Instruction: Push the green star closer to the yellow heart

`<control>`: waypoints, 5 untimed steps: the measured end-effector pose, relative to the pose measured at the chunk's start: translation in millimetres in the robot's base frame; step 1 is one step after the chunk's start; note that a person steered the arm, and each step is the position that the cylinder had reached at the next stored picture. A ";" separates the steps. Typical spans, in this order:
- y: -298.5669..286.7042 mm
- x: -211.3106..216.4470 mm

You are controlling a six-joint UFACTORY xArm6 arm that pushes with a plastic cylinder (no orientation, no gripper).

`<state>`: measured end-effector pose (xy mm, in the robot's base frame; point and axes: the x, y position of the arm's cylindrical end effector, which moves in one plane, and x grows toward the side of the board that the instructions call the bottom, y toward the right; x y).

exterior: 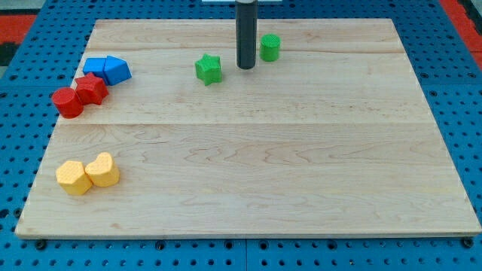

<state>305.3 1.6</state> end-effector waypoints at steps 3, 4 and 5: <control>-143.5 52.6; -151.6 25.0; -174.2 84.2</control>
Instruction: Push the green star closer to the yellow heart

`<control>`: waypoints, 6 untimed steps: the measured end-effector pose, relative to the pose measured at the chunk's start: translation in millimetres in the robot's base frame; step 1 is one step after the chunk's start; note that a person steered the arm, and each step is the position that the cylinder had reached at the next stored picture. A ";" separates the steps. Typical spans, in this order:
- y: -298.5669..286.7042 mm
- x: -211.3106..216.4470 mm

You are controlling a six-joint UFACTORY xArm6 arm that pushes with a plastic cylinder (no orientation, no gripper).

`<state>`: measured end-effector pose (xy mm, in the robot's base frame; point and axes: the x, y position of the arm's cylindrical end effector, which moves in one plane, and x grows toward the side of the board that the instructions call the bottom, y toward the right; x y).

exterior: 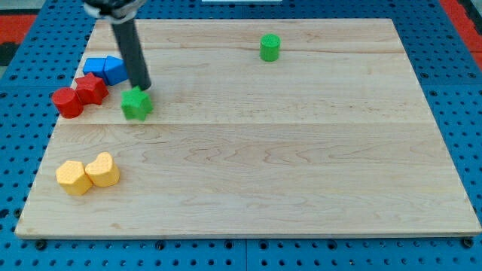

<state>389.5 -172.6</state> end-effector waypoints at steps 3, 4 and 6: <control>14.7 40.7; -39.8 50.8; -30.0 57.1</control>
